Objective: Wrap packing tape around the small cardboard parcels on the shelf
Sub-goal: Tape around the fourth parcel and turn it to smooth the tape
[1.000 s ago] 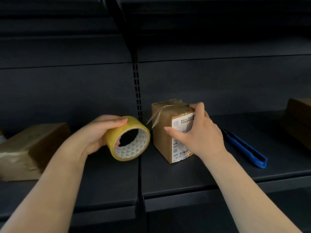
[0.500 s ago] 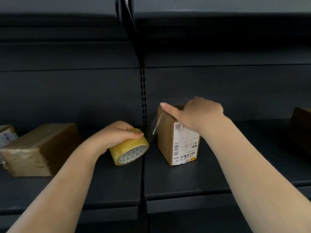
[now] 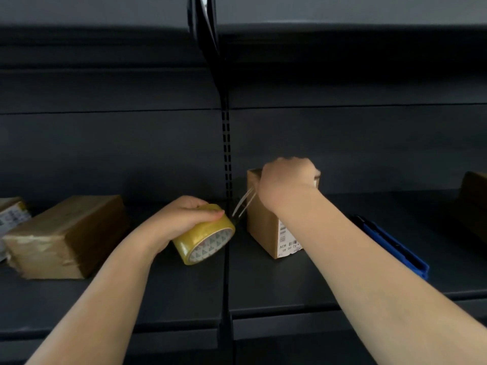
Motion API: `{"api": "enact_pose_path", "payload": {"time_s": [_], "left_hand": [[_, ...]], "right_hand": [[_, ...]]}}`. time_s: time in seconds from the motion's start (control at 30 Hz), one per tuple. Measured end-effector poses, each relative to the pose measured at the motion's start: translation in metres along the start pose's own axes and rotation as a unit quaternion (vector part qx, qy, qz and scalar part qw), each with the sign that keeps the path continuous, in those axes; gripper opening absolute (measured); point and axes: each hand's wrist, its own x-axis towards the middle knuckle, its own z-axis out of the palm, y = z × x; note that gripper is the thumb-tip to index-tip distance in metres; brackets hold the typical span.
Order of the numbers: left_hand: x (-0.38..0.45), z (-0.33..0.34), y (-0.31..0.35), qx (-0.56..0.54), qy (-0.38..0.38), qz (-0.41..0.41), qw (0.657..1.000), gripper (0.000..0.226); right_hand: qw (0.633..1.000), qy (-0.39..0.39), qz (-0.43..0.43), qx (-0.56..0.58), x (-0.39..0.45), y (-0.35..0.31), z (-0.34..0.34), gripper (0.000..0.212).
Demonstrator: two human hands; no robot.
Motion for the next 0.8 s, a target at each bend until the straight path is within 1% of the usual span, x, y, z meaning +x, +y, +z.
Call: {"api": "enact_pose_path", "payload": {"time_s": [0.1, 0.17, 0.23, 0.27, 0.3, 0.37, 0.4, 0.43, 0.5, 0.57, 0.63, 0.67, 0.7, 0.77, 0.8], "left_hand": [[-0.002, 0.001, 0.001, -0.011, 0.002, 0.001, 1.0, 0.008], [-0.002, 0.002, -0.001, -0.026, 0.004, 0.003, 1.0, 0.009], [-0.003, 0.002, -0.001, -0.04, 0.002, 0.007, 0.999, 0.012], [-0.003, 0.002, -0.002, -0.049, -0.004, 0.012, 0.999, 0.017], [-0.003, 0.002, -0.003, -0.062, -0.018, 0.018, 0.998, 0.027], [-0.005, 0.0, -0.008, -0.106, -0.05, 0.028, 0.993, 0.054], [-0.005, -0.001, -0.012, -0.147, -0.067, 0.033, 0.986, 0.059], [-0.005, -0.002, -0.017, -0.196, -0.09, 0.043, 0.975, 0.058], [0.0, -0.004, -0.026, -0.275, -0.157, 0.09, 0.944, 0.046], [0.003, -0.005, -0.026, -0.323, -0.203, 0.122, 0.916, 0.04], [0.003, -0.007, -0.019, -0.346, -0.218, 0.108, 0.906, 0.043], [0.003, -0.007, -0.013, -0.336, -0.213, 0.097, 0.913, 0.044], [0.002, -0.006, -0.006, -0.304, -0.196, 0.084, 0.928, 0.043], [0.002, -0.003, 0.01, -0.224, -0.133, 0.052, 0.964, 0.031], [0.003, -0.001, 0.019, -0.197, -0.101, 0.038, 0.974, 0.026]], "right_hand": [[0.999, -0.02, -0.013, 0.027, 0.001, 0.002, 0.009, 0.052], [0.999, 0.005, -0.031, 0.026, 0.0, 0.004, 0.015, 0.053], [0.998, 0.036, -0.044, 0.014, -0.002, 0.007, 0.016, 0.046], [0.998, 0.041, -0.046, 0.015, -0.003, 0.009, 0.014, 0.043], [0.998, 0.036, -0.046, 0.023, -0.002, 0.012, 0.012, 0.044], [0.997, 0.012, -0.046, 0.061, 0.002, 0.02, 0.006, 0.056], [0.995, -0.005, -0.049, 0.086, 0.007, 0.025, 0.004, 0.063], [0.993, -0.022, -0.053, 0.107, 0.01, 0.03, 0.004, 0.067], [0.991, -0.037, -0.062, 0.117, 0.016, 0.036, 0.005, 0.071], [0.99, -0.029, -0.066, 0.123, 0.018, 0.041, 0.004, 0.069], [0.984, -0.039, -0.063, 0.163, 0.018, 0.048, -0.001, 0.064], [0.979, -0.052, -0.066, 0.188, 0.018, 0.053, -0.003, 0.061], [0.974, -0.062, -0.07, 0.208, 0.018, 0.058, -0.004, 0.059], [0.968, -0.061, -0.07, 0.234, 0.018, 0.066, -0.003, 0.056], [0.966, -0.058, -0.062, 0.245, 0.02, 0.068, -0.002, 0.055]]}}
